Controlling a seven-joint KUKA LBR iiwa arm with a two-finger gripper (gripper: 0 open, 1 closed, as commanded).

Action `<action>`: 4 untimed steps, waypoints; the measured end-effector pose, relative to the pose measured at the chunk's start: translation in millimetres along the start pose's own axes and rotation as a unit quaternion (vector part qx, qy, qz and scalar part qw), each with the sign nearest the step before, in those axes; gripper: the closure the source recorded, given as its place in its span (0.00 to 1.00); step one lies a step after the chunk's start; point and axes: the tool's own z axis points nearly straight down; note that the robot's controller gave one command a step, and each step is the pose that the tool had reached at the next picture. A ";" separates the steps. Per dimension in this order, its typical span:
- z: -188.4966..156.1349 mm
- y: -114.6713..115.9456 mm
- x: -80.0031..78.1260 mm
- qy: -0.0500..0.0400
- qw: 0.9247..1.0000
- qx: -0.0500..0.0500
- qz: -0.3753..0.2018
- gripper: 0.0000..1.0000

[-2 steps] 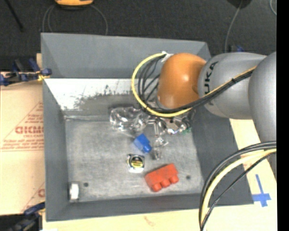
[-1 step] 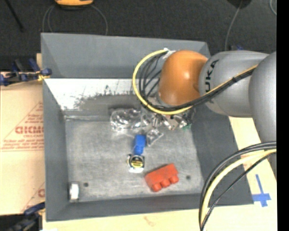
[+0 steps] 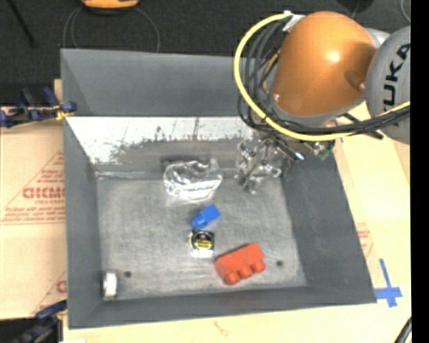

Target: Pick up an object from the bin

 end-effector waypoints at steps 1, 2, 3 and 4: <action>94.3 -4.2 15.5 0.005 0.985 -0.006 -0.170 1.00; 92.1 -4.2 13.9 0.003 0.986 -0.005 -0.169 0.00; 181.5 91.6 37.9 0.007 0.970 -0.004 -0.241 0.00; 179.8 39.4 21.9 0.003 0.976 -0.003 -0.220 0.00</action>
Offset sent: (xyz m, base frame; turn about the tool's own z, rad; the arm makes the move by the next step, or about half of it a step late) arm -0.0064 -0.0123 -0.0927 -0.3447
